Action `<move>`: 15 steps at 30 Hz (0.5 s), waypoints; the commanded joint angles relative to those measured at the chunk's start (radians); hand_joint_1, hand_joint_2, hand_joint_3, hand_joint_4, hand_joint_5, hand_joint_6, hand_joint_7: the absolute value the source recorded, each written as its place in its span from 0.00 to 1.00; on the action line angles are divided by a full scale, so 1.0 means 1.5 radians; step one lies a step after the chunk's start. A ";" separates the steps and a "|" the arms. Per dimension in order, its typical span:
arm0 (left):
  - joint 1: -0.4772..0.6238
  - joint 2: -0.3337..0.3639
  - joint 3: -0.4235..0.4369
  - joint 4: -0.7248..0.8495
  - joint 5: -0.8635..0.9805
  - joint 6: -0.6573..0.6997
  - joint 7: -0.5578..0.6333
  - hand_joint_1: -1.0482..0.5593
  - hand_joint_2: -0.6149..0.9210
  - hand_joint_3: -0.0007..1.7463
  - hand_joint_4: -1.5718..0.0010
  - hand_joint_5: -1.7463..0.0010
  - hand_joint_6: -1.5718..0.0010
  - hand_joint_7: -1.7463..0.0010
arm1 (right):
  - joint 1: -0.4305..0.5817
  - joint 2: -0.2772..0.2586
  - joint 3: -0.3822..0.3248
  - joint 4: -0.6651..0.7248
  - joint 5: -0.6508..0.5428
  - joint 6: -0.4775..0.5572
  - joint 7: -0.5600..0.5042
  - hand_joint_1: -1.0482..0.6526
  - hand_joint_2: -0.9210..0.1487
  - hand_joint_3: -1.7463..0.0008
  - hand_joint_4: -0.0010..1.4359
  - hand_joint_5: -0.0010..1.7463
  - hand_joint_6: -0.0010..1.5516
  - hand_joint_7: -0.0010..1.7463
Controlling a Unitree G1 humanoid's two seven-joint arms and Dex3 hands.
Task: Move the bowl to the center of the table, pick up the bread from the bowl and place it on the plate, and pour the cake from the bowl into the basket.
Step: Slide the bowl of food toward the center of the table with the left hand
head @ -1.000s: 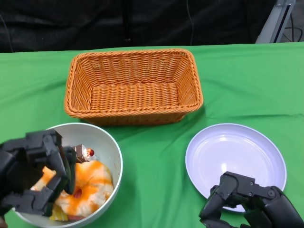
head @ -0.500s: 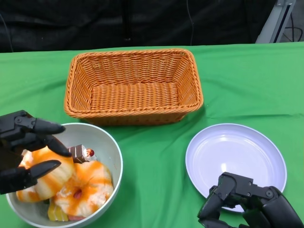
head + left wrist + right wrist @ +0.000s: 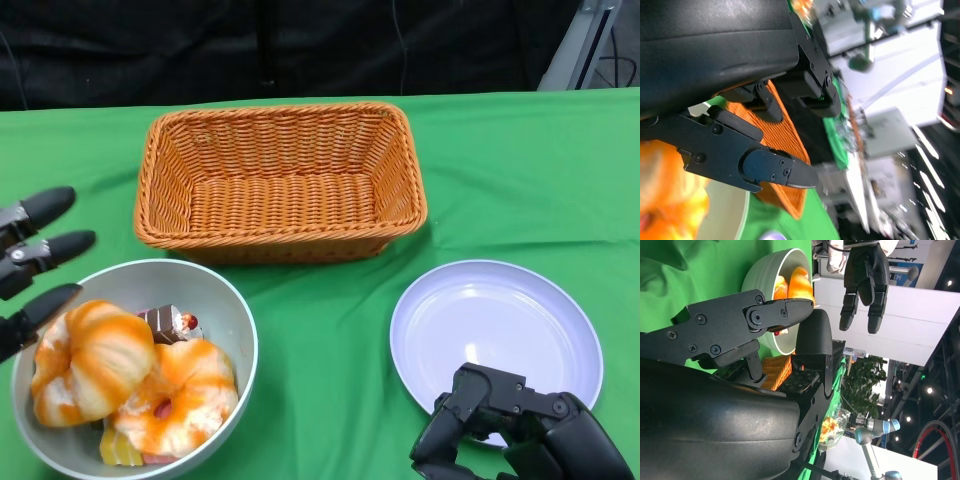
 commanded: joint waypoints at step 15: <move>-0.011 0.112 -0.039 0.021 0.205 0.112 0.089 0.20 1.00 0.30 0.84 0.98 0.83 1.00 | -0.001 0.005 0.001 -0.004 -0.001 -0.004 -0.010 0.37 0.00 0.91 0.58 0.88 0.52 0.73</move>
